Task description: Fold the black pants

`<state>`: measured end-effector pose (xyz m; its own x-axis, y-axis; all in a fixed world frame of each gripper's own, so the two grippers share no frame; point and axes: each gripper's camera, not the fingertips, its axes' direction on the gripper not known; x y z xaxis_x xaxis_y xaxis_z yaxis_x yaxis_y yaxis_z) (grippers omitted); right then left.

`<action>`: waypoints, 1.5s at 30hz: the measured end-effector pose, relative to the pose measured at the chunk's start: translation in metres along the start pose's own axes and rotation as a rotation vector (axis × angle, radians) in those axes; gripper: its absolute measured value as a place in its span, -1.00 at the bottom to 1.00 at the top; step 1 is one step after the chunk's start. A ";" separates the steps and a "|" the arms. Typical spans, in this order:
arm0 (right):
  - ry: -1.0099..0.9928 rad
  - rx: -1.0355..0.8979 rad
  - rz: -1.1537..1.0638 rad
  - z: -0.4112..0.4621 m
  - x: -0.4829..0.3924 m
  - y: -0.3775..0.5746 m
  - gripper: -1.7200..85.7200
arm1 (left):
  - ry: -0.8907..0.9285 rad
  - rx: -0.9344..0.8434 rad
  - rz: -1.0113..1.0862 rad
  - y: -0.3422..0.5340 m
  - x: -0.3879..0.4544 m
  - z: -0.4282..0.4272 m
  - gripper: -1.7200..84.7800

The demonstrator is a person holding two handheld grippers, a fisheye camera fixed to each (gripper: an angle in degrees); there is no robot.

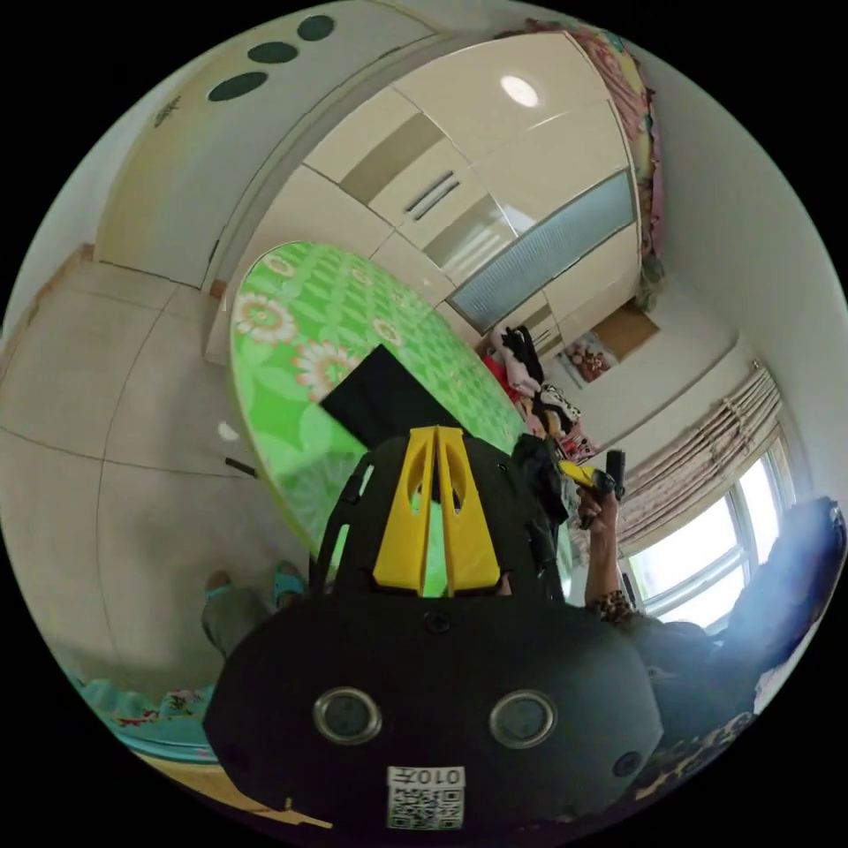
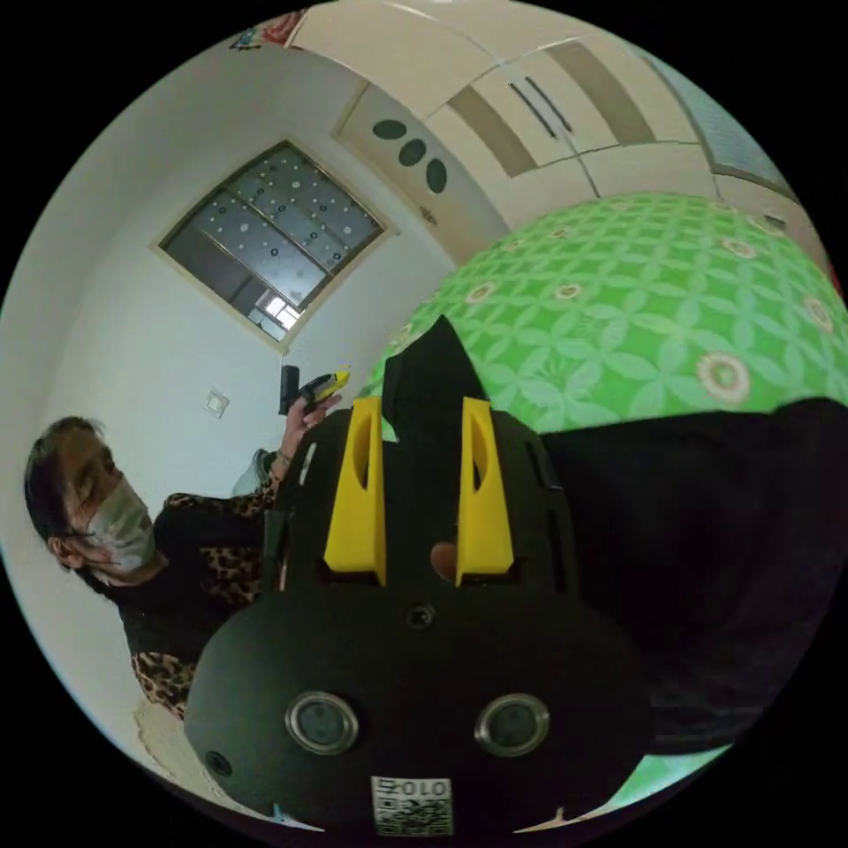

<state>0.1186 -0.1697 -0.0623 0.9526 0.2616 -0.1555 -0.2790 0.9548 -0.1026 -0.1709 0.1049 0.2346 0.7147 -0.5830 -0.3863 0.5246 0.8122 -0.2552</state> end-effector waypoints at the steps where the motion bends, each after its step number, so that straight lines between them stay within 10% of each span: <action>1: -0.056 -0.045 0.046 0.025 0.004 -0.018 -0.70 | 0.010 -0.004 0.003 0.007 -0.007 -0.004 -0.96; 5: -0.275 -0.149 -0.054 0.100 -0.008 -0.044 -0.82 | 0.240 -0.118 0.144 0.057 -0.042 -0.012 -0.96; 8: -0.079 -0.249 -0.063 0.142 -0.020 -0.047 -0.88 | 0.341 -0.086 0.126 0.080 -0.051 -0.018 -0.96; 16: -0.036 -0.475 0.005 0.246 0.003 -0.004 -0.90 | 0.264 -0.333 0.352 0.069 0.036 0.037 -0.96; 21: -0.401 -0.301 0.244 0.267 0.090 0.003 -0.91 | 0.311 -0.390 0.273 0.053 0.021 0.076 -0.97; 39: -0.288 -0.033 0.296 0.321 0.203 -0.118 -0.91 | -0.062 -0.477 0.228 -0.137 -0.017 0.168 -0.97; 45: -0.696 0.119 0.174 0.322 0.235 -0.112 -0.89 | 0.030 -0.384 0.180 -0.146 -0.014 0.123 -0.97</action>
<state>0.4129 -0.1698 0.2290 0.7633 0.4025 0.5054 -0.4562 0.8897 -0.0196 -0.2005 -0.0081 0.3858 0.7626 -0.4349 -0.4788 0.1783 0.8529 -0.4907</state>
